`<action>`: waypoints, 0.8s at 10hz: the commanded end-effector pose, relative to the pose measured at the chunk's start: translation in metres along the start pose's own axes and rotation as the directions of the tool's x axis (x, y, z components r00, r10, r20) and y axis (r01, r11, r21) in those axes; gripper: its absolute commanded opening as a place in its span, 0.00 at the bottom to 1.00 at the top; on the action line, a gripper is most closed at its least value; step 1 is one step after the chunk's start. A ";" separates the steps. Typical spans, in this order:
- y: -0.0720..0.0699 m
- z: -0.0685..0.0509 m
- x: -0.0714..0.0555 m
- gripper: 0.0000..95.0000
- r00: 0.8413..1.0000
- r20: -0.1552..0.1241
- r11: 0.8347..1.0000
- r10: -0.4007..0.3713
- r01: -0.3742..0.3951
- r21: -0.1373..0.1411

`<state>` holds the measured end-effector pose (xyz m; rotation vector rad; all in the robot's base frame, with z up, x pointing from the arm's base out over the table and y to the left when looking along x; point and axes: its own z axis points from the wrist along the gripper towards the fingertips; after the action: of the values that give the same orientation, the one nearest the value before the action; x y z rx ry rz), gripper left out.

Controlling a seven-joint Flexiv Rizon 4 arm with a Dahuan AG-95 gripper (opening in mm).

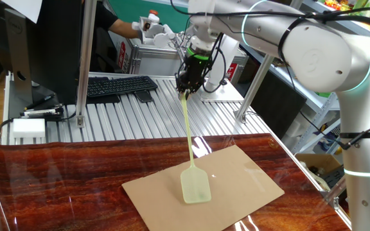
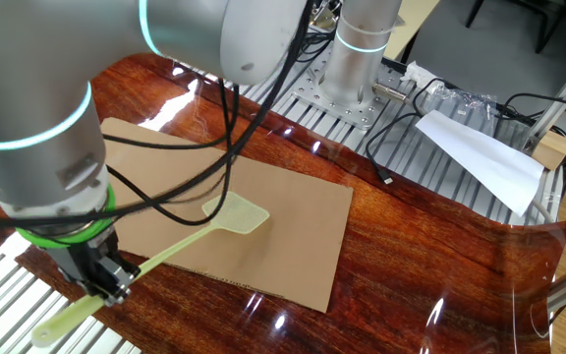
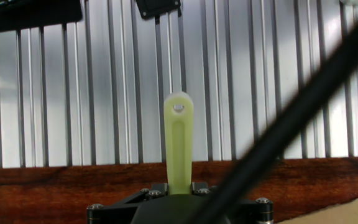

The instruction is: Swat with a flyswatter

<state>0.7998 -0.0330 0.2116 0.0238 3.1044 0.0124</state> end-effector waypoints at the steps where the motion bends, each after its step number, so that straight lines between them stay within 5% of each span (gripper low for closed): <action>1: 0.000 -0.007 0.000 0.00 1.000 -0.017 1.000 0.001 -0.001 -0.002; 8: 0.005 -0.030 0.003 0.00 0.999 -0.036 1.000 -0.007 0.007 -0.001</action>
<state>0.7980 -0.0287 0.2440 0.0099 3.1466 0.0159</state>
